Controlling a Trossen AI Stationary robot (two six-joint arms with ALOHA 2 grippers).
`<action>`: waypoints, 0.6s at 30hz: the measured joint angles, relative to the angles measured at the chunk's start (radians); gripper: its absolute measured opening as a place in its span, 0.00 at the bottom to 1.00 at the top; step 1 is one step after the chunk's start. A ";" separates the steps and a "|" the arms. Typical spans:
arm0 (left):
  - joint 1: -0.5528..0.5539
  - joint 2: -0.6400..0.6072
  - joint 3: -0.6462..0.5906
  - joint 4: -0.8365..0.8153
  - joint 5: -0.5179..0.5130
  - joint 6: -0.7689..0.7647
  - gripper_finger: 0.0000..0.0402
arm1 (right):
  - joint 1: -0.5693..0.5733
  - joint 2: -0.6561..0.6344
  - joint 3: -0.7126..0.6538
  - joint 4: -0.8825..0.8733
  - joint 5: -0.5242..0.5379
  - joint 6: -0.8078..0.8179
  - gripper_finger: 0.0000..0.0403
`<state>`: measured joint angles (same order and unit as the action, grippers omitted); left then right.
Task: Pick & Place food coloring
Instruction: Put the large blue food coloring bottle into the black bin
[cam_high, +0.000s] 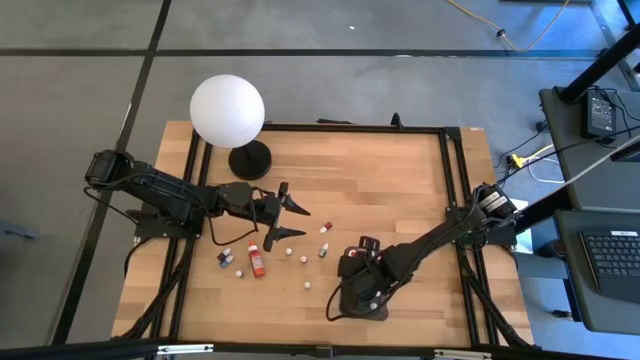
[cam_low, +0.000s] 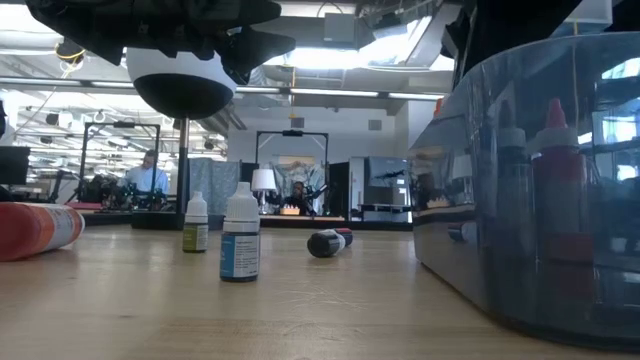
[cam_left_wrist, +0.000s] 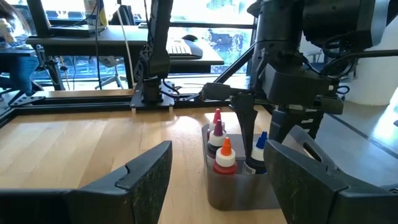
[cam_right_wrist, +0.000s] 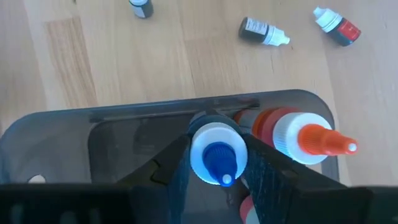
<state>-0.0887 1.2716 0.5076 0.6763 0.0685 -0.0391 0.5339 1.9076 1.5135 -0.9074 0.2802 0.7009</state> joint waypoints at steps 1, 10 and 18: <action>0.000 0.000 0.000 0.000 0.000 0.000 0.63 | 0.000 0.000 0.000 0.000 0.000 0.000 0.35; 0.000 0.000 0.000 0.000 0.000 0.000 0.63 | 0.000 0.032 0.004 -0.002 0.005 -0.048 0.36; 0.000 0.000 0.000 0.000 0.000 0.000 0.63 | 0.000 0.037 0.007 -0.006 0.015 -0.053 0.36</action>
<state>-0.0891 1.2716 0.5076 0.6765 0.0685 -0.0391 0.5335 1.9450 1.5208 -0.9134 0.2955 0.6483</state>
